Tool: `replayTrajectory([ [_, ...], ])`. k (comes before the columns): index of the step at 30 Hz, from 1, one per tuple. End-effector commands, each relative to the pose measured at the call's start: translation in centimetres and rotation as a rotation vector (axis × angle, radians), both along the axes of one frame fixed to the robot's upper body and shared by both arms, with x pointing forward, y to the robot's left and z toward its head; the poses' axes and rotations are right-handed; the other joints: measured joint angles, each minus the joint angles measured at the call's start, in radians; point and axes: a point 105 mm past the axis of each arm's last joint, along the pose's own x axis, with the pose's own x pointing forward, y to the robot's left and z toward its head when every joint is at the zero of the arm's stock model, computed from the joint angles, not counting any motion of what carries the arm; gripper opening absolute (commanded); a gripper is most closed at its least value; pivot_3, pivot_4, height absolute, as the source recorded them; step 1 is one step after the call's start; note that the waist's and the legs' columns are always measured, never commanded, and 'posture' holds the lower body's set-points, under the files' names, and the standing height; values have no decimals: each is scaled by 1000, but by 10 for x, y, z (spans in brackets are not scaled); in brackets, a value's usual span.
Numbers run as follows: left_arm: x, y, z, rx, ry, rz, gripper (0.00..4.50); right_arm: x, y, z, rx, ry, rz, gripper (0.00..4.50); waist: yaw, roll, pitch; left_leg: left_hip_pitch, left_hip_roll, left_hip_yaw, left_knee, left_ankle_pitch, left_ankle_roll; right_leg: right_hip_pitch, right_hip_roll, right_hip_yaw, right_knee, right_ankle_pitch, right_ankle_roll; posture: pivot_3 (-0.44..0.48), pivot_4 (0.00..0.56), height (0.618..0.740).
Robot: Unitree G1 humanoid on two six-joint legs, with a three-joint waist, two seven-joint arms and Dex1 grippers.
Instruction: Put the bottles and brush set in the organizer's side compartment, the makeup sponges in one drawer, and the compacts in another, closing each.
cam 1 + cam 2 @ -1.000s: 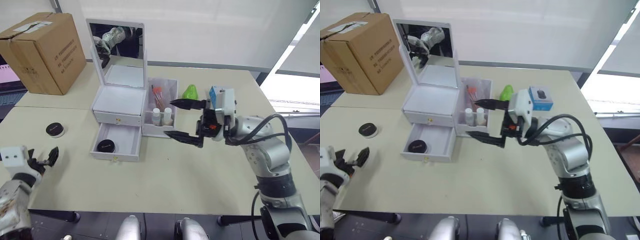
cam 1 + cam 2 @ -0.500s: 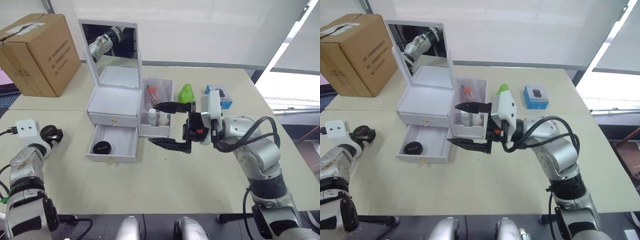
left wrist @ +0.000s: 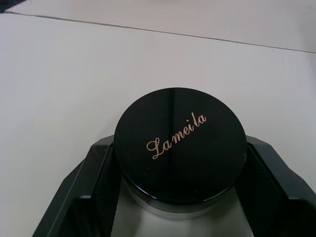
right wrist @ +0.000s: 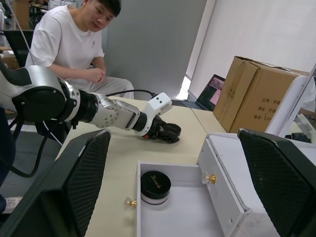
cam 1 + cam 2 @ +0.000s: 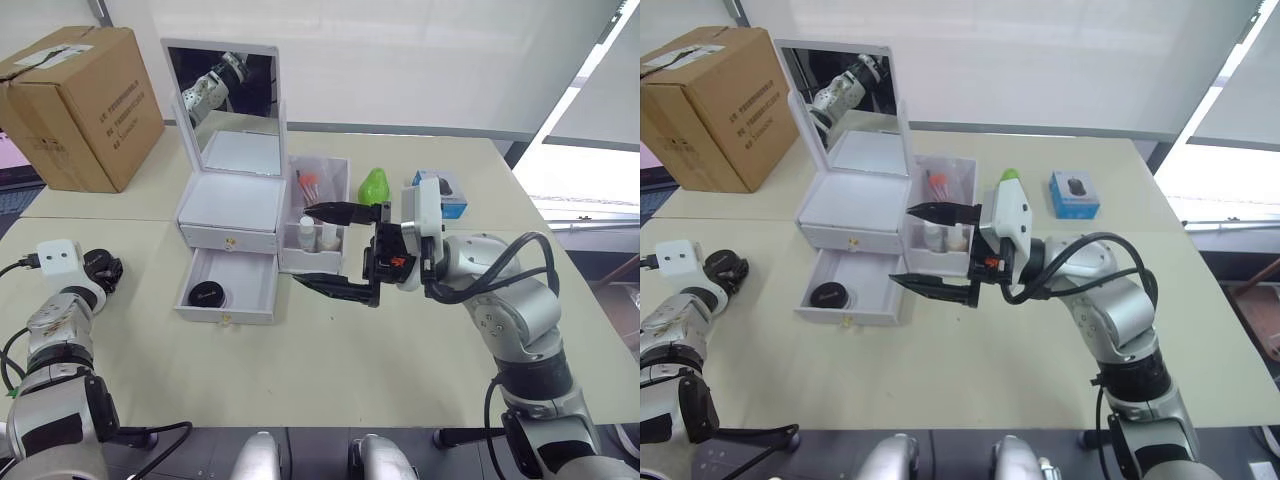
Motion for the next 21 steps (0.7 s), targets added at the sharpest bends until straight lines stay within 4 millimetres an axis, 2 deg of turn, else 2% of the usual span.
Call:
replayTrajectory([
  [1,0,11,37,86,-119,14,2904,-6,-1,9,22,-41,10,4500,-1,0,0,0,0,0,0,0,0,0,0,0,0,0,0,0,150,728],
  [7,-11,13,82,179,-312,-76,2904,-5,-3,7,20,-33,4,4500,-3,0,0,0,0,0,0,0,0,-1,0,0,0,0,0,0,150,728],
  [11,-45,-3,110,267,-412,-288,2904,-4,-6,5,14,-26,-15,4500,-14,1,0,1,1,1,0,0,-1,-1,0,1,-1,1,-2,0,150,728],
  [14,-74,-26,117,256,-394,-473,2904,-3,-9,3,11,-19,-23,4500,-25,1,1,2,1,1,-1,0,-1,-1,-1,2,0,1,-4,0,150,728],
  [17,-100,-58,114,208,-282,-682,2904,-1,-11,2,10,-13,-31,4500,-25,1,1,2,2,2,-3,0,-1,-3,-2,1,-1,0,-3,0,150,728],
  [21,-115,-96,108,168,-134,-879,2904,2,-15,1,5,-3,-40,4500,-9,1,1,-1,2,4,-6,0,-2,-11,-5,0,-1,-4,-10,0,150,728],
])
